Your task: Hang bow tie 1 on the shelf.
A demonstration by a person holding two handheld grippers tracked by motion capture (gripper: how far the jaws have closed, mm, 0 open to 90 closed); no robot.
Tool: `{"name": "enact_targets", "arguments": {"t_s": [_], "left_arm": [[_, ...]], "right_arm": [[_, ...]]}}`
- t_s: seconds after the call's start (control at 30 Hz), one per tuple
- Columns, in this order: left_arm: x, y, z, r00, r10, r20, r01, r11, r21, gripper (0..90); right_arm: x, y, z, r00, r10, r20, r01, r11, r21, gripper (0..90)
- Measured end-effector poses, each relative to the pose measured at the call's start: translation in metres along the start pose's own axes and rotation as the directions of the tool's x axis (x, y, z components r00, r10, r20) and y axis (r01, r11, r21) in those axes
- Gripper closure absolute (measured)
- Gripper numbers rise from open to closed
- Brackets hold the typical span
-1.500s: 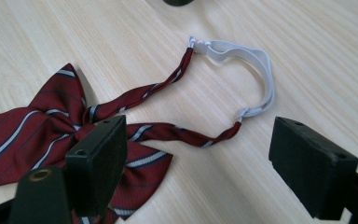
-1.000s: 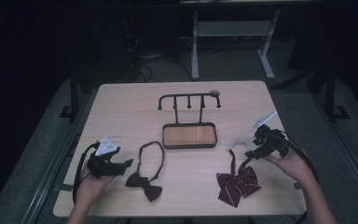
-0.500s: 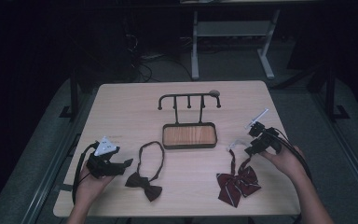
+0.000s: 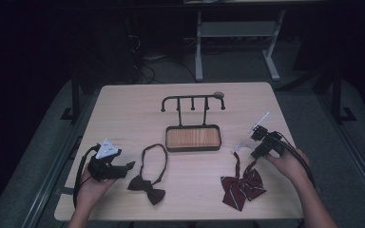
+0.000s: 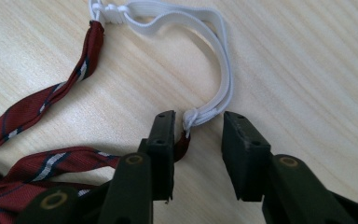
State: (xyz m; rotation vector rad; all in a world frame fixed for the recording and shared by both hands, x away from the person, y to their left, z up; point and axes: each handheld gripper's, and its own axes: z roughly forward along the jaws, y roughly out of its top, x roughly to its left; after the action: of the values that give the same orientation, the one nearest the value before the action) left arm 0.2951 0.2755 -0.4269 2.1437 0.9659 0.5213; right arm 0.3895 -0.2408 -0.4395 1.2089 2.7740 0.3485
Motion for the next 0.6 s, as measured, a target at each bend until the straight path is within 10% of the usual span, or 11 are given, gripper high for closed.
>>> {"name": "enact_targets", "arguments": {"t_s": [0.6], "left_arm": [[-0.0004, 0.0009, -0.0018, 0.9999, -0.001, -0.017, 0.001, 1.0000, -0.009, 28.4]], "right_arm": [[0.0059, 0.0016, 0.0008, 0.9996, -0.028, 0.000, 0.028, 0.999, 0.024, 83.5]]}}
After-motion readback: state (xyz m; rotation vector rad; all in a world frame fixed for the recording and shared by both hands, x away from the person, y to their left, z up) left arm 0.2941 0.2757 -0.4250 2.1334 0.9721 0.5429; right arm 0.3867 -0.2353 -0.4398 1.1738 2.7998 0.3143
